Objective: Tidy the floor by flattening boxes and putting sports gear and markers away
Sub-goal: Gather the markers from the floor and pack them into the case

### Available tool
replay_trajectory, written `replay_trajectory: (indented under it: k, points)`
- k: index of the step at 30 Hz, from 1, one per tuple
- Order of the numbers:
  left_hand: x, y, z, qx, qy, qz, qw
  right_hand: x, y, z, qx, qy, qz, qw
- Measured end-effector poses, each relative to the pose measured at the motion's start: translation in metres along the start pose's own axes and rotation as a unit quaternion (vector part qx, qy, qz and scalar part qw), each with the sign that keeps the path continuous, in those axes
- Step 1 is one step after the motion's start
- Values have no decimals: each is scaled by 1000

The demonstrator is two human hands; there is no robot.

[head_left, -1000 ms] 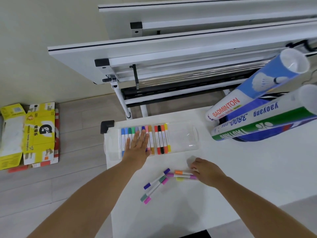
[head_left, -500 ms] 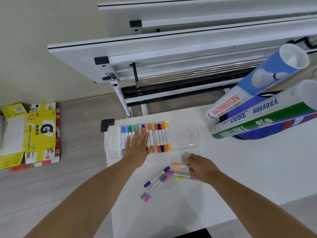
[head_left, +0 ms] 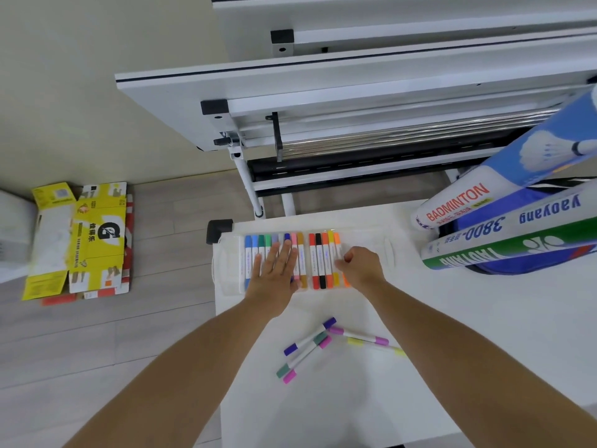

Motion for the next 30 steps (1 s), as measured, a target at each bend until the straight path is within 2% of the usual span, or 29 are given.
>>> replay_trajectory:
  k: [4, 14, 18, 22, 26, 30]
  points:
    - [1, 0, 1, 1, 3, 1, 1000, 4, 0, 1, -55, 17, 2, 998]
    - [1, 0, 2, 1, 3, 2, 1000, 11, 10, -2, -29, -9, 19, 999]
    - [0, 0, 1, 5, -2, 0, 1000, -13, 6, -13, -110, 9, -86, 990]
    - [-3, 1, -4, 3, -8, 2, 1000, -58, 35, 0, -187, -79, -182, 962]
    - [-4, 1, -5, 3, -11, -2, 1000, -93, 74, 7, -209, -125, -203, 948]
    - [-3, 1, -6, 0, -11, -2, 1000, -104, 80, 13, -214, -130, -224, 942]
Point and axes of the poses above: each hand's wrist, its own x-axis towards the middle knuckle, its own z-axis out of the palm, y = z × x, the point moved 6 cm from there along x, towards the middle knuckle, and after that the axes turned 10 degrees about -z, right-handed, at the moved point
